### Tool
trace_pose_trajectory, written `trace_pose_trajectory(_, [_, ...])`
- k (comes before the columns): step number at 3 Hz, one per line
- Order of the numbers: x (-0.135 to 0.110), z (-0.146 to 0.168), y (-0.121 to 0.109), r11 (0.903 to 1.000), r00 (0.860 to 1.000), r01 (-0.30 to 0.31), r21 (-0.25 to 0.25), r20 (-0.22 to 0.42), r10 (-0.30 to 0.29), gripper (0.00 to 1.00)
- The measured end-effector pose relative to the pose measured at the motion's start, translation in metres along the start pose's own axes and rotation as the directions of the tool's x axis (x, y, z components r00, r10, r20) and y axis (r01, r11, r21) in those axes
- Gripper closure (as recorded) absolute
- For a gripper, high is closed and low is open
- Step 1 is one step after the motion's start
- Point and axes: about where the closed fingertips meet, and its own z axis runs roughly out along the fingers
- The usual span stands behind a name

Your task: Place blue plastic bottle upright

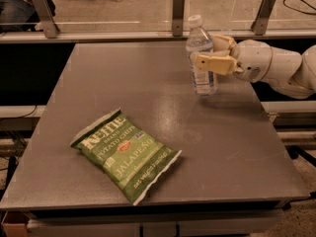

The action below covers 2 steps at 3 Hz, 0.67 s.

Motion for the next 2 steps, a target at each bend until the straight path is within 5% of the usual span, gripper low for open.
trace_pose_trajectory(1, [0.008, -0.013, 0.008, 0.9996, 0.999, -0.006, -0.026, 0.043, 0.007, 1.0])
trace_pose_trajectory(2, [0.015, -0.024, 0.016, 0.9992, 0.996, -0.007, -0.04, 0.084, 0.01, 0.82])
